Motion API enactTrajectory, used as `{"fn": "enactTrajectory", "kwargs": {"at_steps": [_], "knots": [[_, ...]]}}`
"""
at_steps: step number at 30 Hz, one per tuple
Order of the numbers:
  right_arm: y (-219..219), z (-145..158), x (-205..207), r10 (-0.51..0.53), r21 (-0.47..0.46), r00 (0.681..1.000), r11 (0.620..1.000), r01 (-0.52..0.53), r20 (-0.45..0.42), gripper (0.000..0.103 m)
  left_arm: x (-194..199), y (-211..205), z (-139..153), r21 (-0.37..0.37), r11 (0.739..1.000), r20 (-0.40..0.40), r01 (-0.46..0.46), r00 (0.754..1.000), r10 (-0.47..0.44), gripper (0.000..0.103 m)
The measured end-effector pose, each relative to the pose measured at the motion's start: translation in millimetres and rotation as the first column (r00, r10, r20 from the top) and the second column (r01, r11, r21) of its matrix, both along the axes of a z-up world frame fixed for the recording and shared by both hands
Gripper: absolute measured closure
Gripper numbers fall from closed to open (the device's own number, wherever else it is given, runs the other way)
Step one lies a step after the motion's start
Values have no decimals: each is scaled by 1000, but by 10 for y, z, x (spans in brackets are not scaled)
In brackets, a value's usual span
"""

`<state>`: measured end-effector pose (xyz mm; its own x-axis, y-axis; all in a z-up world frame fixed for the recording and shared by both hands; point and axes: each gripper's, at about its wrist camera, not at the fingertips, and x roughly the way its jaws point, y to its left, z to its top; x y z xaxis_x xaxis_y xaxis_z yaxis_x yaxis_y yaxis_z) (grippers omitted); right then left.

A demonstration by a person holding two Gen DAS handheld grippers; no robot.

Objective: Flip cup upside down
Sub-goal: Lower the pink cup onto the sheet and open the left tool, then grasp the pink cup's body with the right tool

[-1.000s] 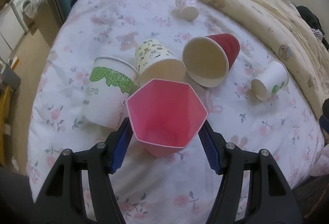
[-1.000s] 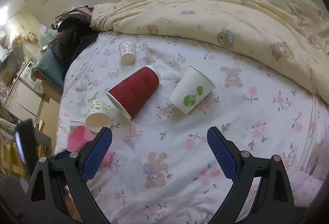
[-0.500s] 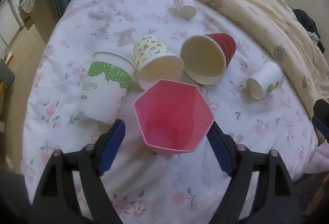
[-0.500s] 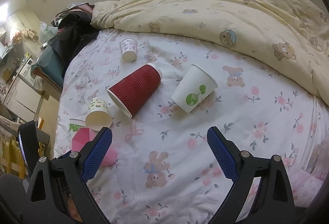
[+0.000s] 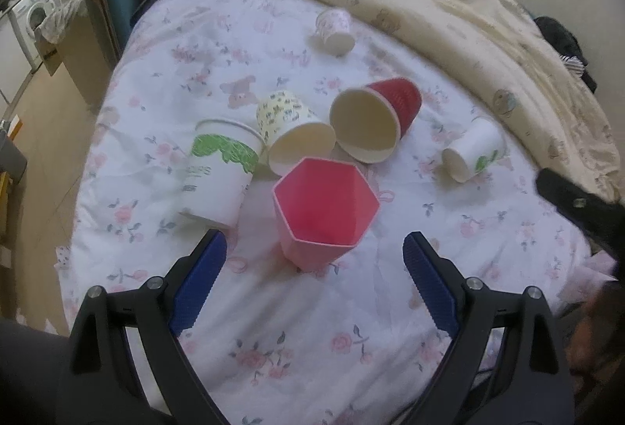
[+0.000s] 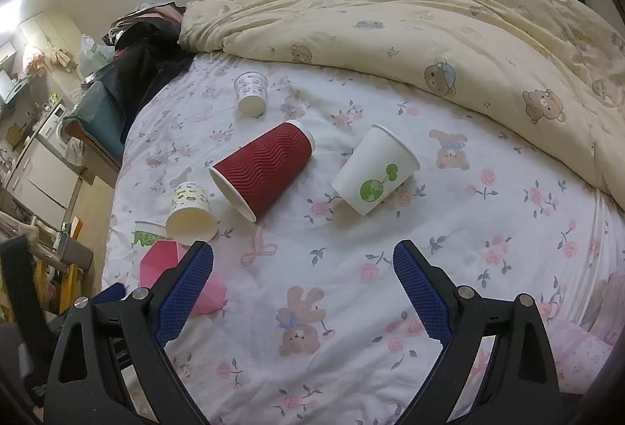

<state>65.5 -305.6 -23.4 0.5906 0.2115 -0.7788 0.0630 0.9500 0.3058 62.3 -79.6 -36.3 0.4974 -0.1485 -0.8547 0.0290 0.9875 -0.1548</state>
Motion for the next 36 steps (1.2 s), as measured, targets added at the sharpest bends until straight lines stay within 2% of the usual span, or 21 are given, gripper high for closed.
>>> {"fn": "enactTrajectory", "kwargs": {"at_steps": [3, 9, 13, 22, 25, 29, 31, 33, 36], "knots": [[7, 8, -2, 1, 1, 1000, 1000, -1, 2, 7, -83, 95, 201, 15, 1000, 31, 15, 999, -15, 13], [96, 15, 1, 27, -12, 1000, 1000, -27, 2, 7, -227, 466, 557, 36, 999, 102, -18, 995, 14, 13], [189, -2, -7, 55, -30, 998, 998, -55, 2, 7, -295, 675, 651, 85, 995, 138, -57, 989, 45, 13], [385, -42, -48, 123, -52, 992, 991, -123, 11, 7, -374, 984, 365, 124, 976, 149, -178, 976, 159, 13], [441, -76, -54, 143, -58, 990, 988, -143, 1, 7, -311, 1064, 269, 91, 976, 100, -197, 977, 188, 13], [554, -133, -78, 181, -74, 983, 981, -182, -14, 7, -266, 1199, 203, 83, 965, 59, -250, 968, 246, 13], [627, -190, -106, 209, -53, 978, 976, -209, -14, 7, -265, 1245, 169, 74, 960, 35, -269, 963, 267, 9], [701, -305, -132, 225, -19, 974, 974, -225, -36, 7, -271, 1261, 149, 62, 961, 24, -270, 963, 269, 9], [914, -472, -191, 294, -40, 953, 954, -298, -71, 7, -299, 1281, 177, 51, 962, 39, -269, 963, 267, 9]]}}
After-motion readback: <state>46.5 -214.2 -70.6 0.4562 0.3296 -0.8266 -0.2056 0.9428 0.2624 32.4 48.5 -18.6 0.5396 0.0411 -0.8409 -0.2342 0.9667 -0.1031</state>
